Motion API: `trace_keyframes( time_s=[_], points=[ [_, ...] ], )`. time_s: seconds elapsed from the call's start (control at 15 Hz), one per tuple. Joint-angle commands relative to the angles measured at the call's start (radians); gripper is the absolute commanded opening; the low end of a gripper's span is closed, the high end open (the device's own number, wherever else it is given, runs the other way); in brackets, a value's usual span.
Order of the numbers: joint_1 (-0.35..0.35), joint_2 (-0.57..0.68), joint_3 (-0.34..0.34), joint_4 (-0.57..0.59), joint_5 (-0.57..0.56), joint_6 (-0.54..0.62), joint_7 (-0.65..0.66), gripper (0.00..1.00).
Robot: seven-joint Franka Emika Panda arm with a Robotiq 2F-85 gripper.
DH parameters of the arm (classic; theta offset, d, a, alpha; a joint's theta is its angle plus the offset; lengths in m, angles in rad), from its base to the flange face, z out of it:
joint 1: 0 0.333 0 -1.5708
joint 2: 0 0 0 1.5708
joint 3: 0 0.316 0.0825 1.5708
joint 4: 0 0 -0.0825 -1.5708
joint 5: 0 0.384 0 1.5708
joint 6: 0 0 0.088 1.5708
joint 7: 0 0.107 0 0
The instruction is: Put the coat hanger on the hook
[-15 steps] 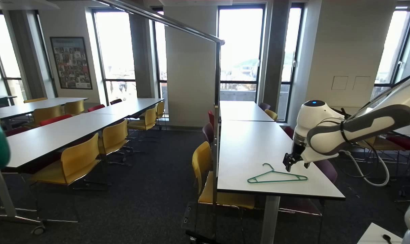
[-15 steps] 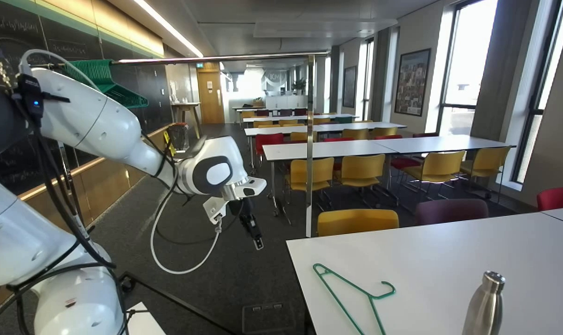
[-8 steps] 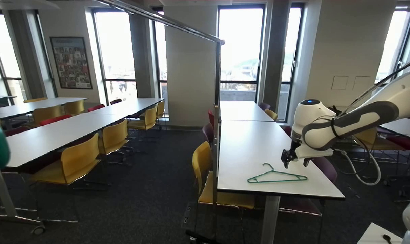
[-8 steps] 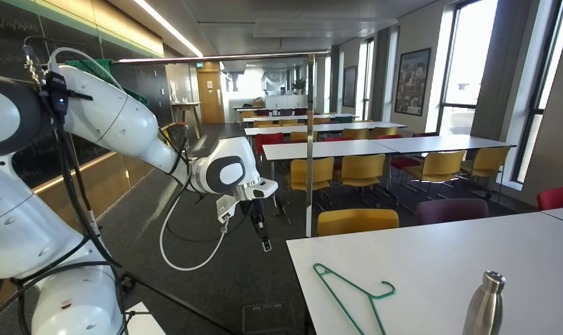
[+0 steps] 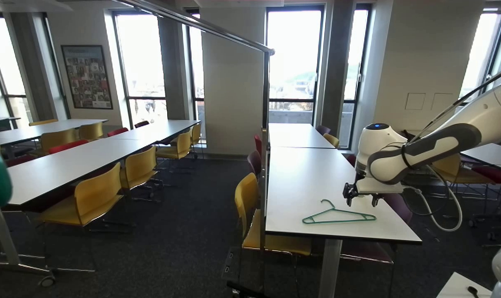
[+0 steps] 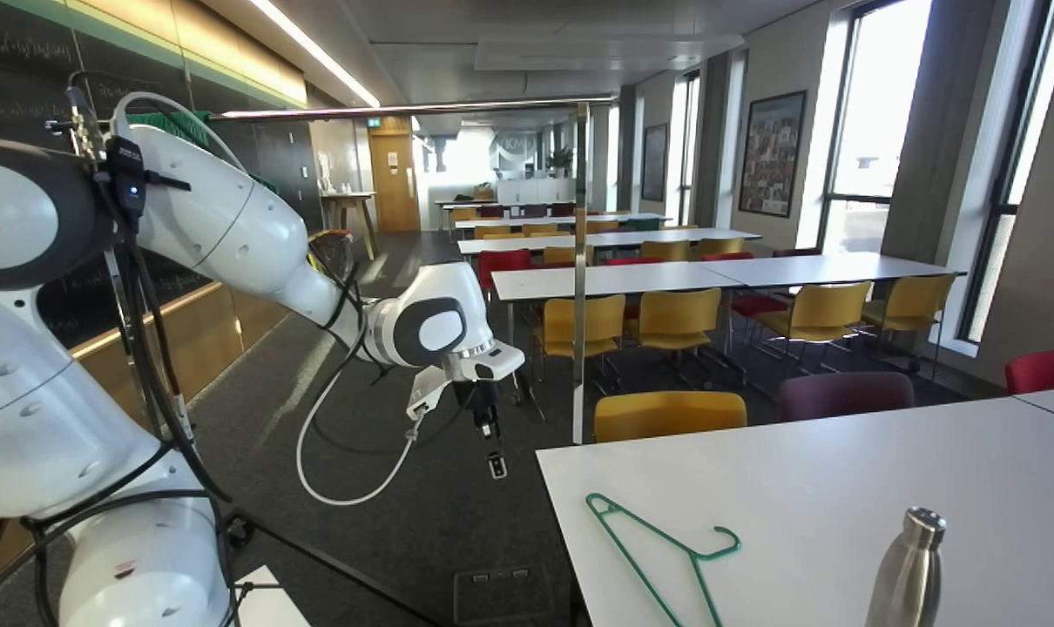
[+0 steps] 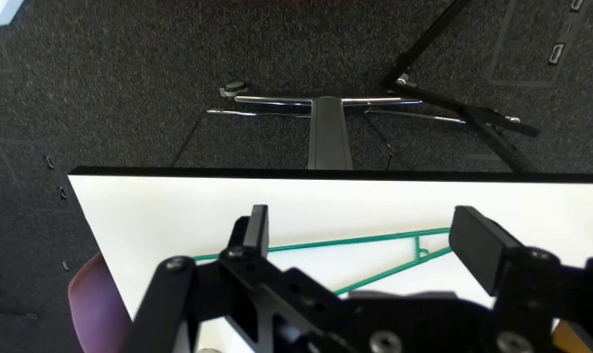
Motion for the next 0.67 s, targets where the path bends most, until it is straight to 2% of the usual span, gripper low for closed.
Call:
trace_keyframes(
  time_s=[0.0, 0.6],
  points=[
    [-0.01, 0.102, -0.036, 0.096, 0.003, -0.03, 0.153, 1.0],
    [0.035, 0.382, -0.183, 0.316, 0.038, -0.007, 0.522, 1.0]
  ],
)
